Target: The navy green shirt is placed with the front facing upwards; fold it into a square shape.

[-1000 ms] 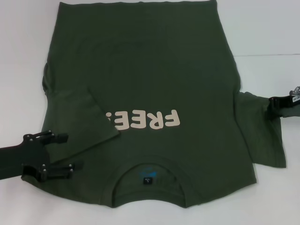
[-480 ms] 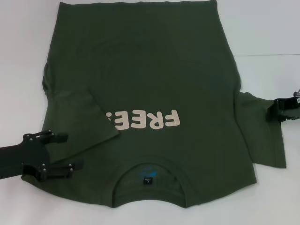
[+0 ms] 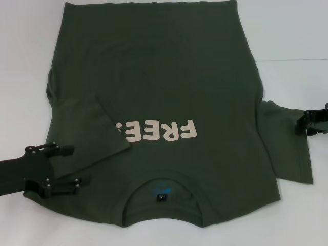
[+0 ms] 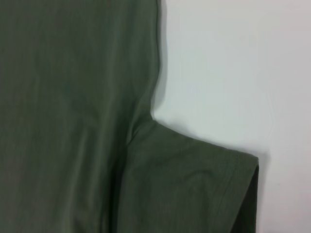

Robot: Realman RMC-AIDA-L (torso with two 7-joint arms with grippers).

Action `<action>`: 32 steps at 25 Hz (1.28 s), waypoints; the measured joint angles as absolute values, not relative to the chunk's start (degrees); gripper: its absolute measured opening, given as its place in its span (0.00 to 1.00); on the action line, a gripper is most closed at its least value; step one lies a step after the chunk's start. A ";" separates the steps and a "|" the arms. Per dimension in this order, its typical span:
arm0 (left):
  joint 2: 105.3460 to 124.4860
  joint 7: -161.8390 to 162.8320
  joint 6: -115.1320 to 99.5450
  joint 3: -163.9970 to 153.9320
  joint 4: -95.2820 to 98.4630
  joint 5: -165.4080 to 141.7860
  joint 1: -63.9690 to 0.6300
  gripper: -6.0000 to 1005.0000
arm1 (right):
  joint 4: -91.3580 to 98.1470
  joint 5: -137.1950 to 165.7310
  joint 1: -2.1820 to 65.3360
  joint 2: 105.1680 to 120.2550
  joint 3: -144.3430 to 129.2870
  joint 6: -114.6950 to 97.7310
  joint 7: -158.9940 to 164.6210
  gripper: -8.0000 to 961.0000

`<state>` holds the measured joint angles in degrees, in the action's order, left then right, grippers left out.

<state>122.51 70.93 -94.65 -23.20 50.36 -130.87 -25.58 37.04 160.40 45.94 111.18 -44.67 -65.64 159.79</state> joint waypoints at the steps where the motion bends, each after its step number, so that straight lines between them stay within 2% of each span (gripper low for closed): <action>1: 122.51 70.93 -94.66 -23.20 50.36 -130.86 -25.58 0.88 | 36.93 160.40 45.92 111.21 -44.64 -65.49 159.79 0.35; 32: 122.51 71.08 -94.66 -23.20 50.49 -130.78 -25.67 0.88 | 36.38 160.36 46.14 112.54 -45.05 -63.45 159.76 0.35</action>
<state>122.51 71.08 -94.66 -23.20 50.49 -130.78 -25.67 36.38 160.36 46.14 112.54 -45.05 -63.45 159.77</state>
